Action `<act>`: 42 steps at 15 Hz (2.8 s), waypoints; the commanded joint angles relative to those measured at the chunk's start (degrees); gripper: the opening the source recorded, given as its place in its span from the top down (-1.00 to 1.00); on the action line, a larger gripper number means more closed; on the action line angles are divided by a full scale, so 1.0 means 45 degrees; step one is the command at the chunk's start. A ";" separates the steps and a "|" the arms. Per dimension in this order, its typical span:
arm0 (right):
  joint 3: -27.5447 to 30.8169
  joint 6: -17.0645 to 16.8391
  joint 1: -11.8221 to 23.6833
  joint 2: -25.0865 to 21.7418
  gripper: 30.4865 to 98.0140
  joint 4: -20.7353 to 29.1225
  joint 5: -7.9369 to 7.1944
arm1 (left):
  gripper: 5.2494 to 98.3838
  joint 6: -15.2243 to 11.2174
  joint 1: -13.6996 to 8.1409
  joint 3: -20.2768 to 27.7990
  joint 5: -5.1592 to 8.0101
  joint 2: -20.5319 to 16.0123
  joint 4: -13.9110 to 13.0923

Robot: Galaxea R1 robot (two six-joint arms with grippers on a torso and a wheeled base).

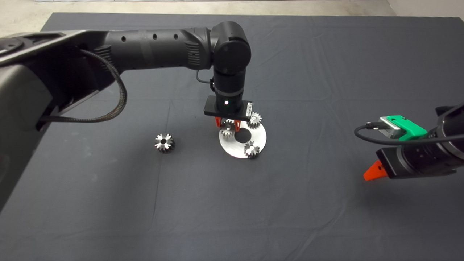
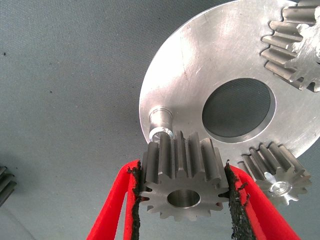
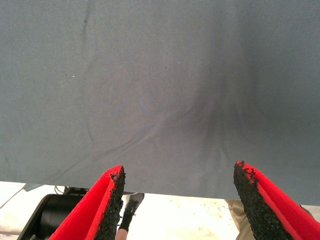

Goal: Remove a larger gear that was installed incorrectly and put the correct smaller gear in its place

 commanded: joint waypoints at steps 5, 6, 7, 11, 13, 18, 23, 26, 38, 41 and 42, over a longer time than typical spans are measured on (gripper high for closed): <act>0.0056 -0.0002 0.0286 0.0141 0.17 0.0468 -0.1599 | 0.37 0.0609 -0.0341 -0.0394 0.0443 0.0072 -0.0103; 0.0056 -0.0002 0.0286 0.0160 0.17 0.0454 -0.1599 | 0.37 0.0609 -0.0341 -0.0394 0.0443 0.0072 -0.0103; 0.0056 -0.0002 0.0286 0.0199 0.17 0.0468 -0.1599 | 0.37 0.0609 -0.0341 -0.0375 0.0443 0.0072 -0.0103; -0.0002 -0.0002 0.0290 0.0297 0.17 0.0468 -0.1599 | 0.37 0.0609 -0.0341 -0.0375 0.0424 0.0072 -0.0103; 0.0017 -0.0002 0.0295 0.0297 0.17 0.0468 -0.1599 | 0.37 0.0590 -0.0341 -0.0375 0.0443 0.0072 -0.0111; 0.0056 0.0017 0.0286 0.0297 0.17 0.0468 -0.1599 | 0.37 0.0530 -0.0341 -0.0354 0.0463 0.0054 -0.0122; 0.0056 0.0017 0.0301 0.0278 0.17 0.0468 -0.1599 | 0.37 0.0531 -0.0341 -0.0336 0.0463 0.0066 -0.0122; 0.0056 0.0017 0.0305 0.0278 0.17 0.0462 -0.1599 | 0.37 0.0531 -0.0341 -0.0310 0.0443 0.0071 -0.0122; -0.0002 0.0017 0.0305 0.0258 0.17 0.0449 -0.1599 | 0.45 0.0629 -0.0322 -0.0375 0.0443 0.0072 -0.0142; -0.0022 0.0017 0.0305 0.0220 0.17 0.0449 -0.1599 | 0.45 0.0629 -0.0322 -0.0375 0.0443 0.0072 -0.0161; -0.0022 0.0017 0.0305 0.0201 0.17 0.0449 -0.1599 | 0.46 0.0629 -0.0322 -0.0355 0.0443 0.0072 -0.0142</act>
